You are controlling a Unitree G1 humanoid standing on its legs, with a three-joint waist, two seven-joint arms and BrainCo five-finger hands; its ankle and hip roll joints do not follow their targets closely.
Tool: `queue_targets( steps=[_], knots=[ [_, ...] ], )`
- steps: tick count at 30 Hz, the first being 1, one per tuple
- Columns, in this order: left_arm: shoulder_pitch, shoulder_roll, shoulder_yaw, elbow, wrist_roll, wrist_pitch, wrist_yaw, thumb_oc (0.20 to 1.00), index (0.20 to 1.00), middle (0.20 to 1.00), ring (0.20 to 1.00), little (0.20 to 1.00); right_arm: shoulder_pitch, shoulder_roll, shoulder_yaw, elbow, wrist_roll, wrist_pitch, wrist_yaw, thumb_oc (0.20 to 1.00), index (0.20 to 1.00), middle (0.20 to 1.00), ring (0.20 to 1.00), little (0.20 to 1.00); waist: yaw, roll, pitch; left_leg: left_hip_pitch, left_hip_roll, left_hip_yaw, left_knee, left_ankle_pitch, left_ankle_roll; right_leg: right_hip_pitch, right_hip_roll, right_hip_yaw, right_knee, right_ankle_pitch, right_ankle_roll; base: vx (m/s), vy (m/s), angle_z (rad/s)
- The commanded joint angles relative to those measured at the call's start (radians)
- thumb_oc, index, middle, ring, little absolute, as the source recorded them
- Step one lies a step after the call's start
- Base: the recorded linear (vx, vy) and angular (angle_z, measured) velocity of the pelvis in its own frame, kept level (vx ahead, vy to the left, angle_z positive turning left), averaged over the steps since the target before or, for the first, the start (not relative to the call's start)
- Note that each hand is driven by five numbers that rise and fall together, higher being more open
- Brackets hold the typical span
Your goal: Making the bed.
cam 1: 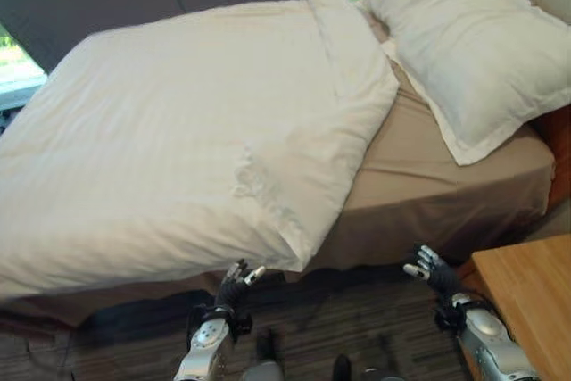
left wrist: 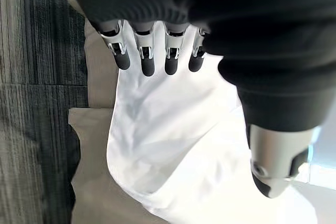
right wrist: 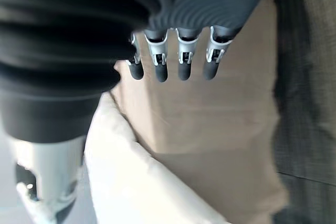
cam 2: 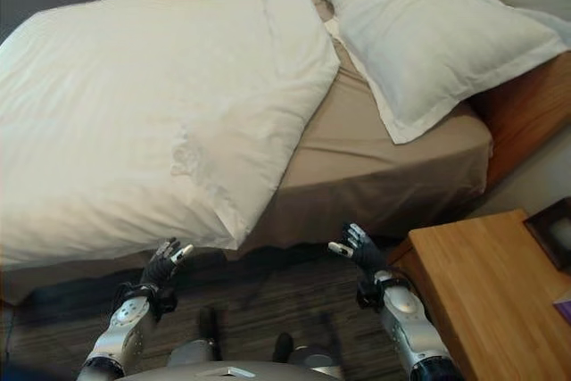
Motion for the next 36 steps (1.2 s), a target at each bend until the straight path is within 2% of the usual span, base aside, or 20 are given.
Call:
queue_targets(
  steps=[1,6,11,18,21,23,24,27,29,32,33,36],
  knots=[
    [-0.02,0.029,0.007,-0.053,0.022,-0.045,-0.025,1.0,1.0,1.0,1.0,1.0,-0.001,-0.005,-0.028,-0.057,-0.015,-0.045,-0.002,1.0,1.0,1.0,1.0,1.0,0.017,-0.004,-0.023,0.172,-0.02,0.032,-0.1,0.039,-0.007,-0.05,-0.103,0.025,0.026,0.058,0.166,0.13,0.123,-0.28],
    [-0.001,0.043,0.017,-0.054,0.037,-0.039,-0.029,1.0,1.0,1.0,1.0,1.0,0.016,0.007,-0.023,-0.061,-0.042,-0.036,0.002,1.0,1.0,1.0,1.0,1.0,0.018,0.0,-0.038,0.204,-0.049,0.034,-0.144,-0.004,0.02,-0.044,-0.119,0.038,0.006,0.067,0.182,0.05,0.099,0.12],
    [0.005,0.051,0.032,-0.047,0.044,-0.038,-0.02,1.0,1.0,1.0,1.0,1.0,0.007,0.005,-0.029,-0.072,-0.065,-0.032,-0.01,1.0,1.0,1.0,1.0,1.0,0.025,-0.004,-0.04,0.202,-0.063,0.031,-0.144,-0.019,0.031,-0.051,-0.126,0.046,0.001,0.076,0.193,0.0,0.065,0.12],
    [0.012,0.061,0.045,-0.062,0.042,-0.028,0.005,1.0,1.0,1.0,1.0,1.0,-0.084,-0.006,-0.06,-0.048,-0.051,-0.018,-0.084,1.0,1.0,1.0,1.0,1.0,0.053,-0.017,-0.043,0.208,-0.077,0.026,-0.144,-0.034,0.045,-0.046,-0.136,0.051,-0.001,0.086,0.205,0.0,0.033,-0.02],
    [0.017,0.075,0.049,-0.079,0.04,-0.022,0.003,1.0,1.0,1.0,1.0,1.0,-0.183,-0.053,-0.057,-0.065,-0.127,-0.013,-0.116,1.0,1.0,1.0,1.0,1.0,0.08,-0.02,-0.043,0.202,-0.084,0.011,-0.144,-0.036,0.051,-0.047,-0.141,0.045,-0.003,0.089,0.208,-0.02,0.003,0.04],
    [0.016,0.086,0.034,-0.077,0.029,-0.022,0.002,1.0,1.0,1.0,1.0,1.0,-0.341,-0.108,-0.027,0.006,-0.188,-0.003,-0.164,1.0,1.0,1.0,1.0,1.0,0.098,-0.022,-0.044,0.198,-0.086,0.01,-0.144,-0.036,0.053,-0.052,-0.143,0.048,-0.003,0.093,0.208,-0.06,0.012,0.05],
    [0.009,0.092,0.016,-0.071,-0.018,-0.022,-0.003,1.0,1.0,1.0,1.0,1.0,-0.588,-0.126,0.053,0.161,-0.175,-0.002,-0.201,1.0,1.0,1.0,1.0,1.0,0.118,-0.024,-0.033,0.191,-0.086,0.012,-0.144,-0.033,0.053,-0.059,-0.144,0.052,-0.003,0.099,0.207,-0.1,0.008,-0.01],
    [0.012,0.092,-0.017,-0.063,-0.083,-0.026,-0.012,1.0,1.0,1.0,1.0,1.0,-0.926,-0.121,0.173,0.389,-0.223,0.01,-0.233,1.0,1.0,1.0,1.0,1.0,0.15,-0.024,-0.016,0.172,-0.089,0.008,-0.144,-0.023,0.053,-0.075,-0.145,0.053,-0.002,0.108,0.204,-0.11,0.003,-0.05],
    [0.007,0.099,-0.032,-0.055,-0.1,-0.031,-0.012,1.0,1.0,1.0,1.0,1.0,-1.121,-0.102,0.257,0.511,-0.313,0.022,-0.253,1.0,1.0,1.0,1.0,1.0,0.172,-0.023,-0.007,0.16,-0.09,0.0,-0.144,-0.016,0.053,-0.083,-0.146,0.048,-0.002,0.113,0.203,-0.09,0.002,0.1],
    [0.024,0.112,-0.028,-0.081,-0.108,-0.034,-0.01,1.0,1.0,1.0,1.0,1.0,-1.281,-0.075,0.335,0.563,-0.453,0.033,-0.291,1.0,1.0,1.0,1.0,1.0,0.197,-0.016,0.008,0.134,-0.092,-0.015,-0.144,-0.008,0.053,-0.101,-0.147,0.036,0.0,0.115,0.202,-0.09,-0.003,0.26],
    [0.032,0.12,-0.022,-0.079,-0.112,-0.041,-0.01,1.0,1.0,1.0,1.0,1.0,-1.378,-0.061,0.384,0.656,-0.541,0.038,-0.313,1.0,1.0,1.0,1.0,1.0,0.224,-0.01,0.015,0.107,-0.095,-0.035,-0.144,0.001,0.052,-0.114,-0.148,0.018,0.0,0.115,0.202,-0.11,-0.021,0.35],
    [0.025,0.129,-0.031,-0.066,-0.108,-0.049,-0.005,1.0,1.0,1.0,1.0,1.0,-1.444,-0.044,0.418,0.758,-0.6,0.049,-0.324,1.0,1.0,1.0,1.0,1.0,0.261,0.004,0.035,0.061,-0.1,-0.064,-0.144,0.021,0.048,-0.143,-0.149,-0.01,0.001,0.119,0.202,-0.13,-0.035,0.43]
  ],
)
